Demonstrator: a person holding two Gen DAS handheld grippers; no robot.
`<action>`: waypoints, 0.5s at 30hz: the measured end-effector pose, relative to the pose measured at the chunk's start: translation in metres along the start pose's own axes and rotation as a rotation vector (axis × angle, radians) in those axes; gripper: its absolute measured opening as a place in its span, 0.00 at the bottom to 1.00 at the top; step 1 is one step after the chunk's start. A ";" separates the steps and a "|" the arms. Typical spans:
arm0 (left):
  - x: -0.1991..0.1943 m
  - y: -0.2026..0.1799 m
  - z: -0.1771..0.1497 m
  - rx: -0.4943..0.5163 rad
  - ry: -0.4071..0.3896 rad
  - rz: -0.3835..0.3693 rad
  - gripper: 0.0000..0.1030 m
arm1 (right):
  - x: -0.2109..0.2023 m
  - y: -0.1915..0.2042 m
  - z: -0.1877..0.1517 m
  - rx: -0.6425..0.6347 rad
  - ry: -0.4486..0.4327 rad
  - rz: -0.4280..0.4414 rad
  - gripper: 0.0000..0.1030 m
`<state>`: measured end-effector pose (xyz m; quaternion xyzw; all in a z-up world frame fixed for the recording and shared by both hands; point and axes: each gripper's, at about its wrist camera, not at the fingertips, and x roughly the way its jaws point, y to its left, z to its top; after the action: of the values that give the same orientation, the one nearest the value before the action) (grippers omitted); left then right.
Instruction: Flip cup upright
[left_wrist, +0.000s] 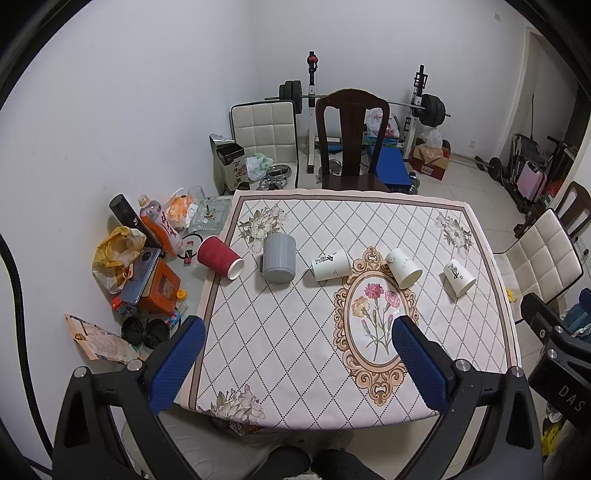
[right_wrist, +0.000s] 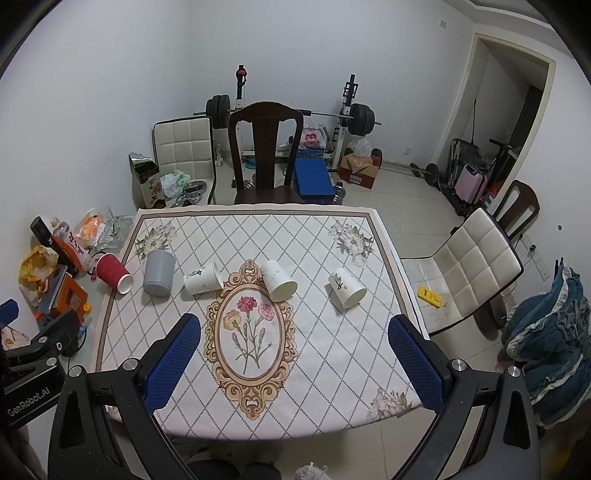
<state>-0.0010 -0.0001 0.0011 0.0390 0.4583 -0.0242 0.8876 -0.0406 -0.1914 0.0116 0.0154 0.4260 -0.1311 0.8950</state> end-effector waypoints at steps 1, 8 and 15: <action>0.001 -0.002 0.000 0.000 0.001 0.000 1.00 | 0.000 -0.001 0.000 0.000 0.001 0.001 1.00; 0.001 -0.004 0.000 0.000 -0.001 -0.001 1.00 | -0.001 0.000 0.000 -0.002 0.000 -0.002 1.00; -0.001 -0.006 0.001 0.000 -0.001 0.000 1.00 | 0.000 0.000 0.001 -0.002 0.001 -0.004 1.00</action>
<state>-0.0010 -0.0058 0.0020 0.0388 0.4577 -0.0242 0.8879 -0.0400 -0.1914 0.0119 0.0139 0.4264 -0.1324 0.8947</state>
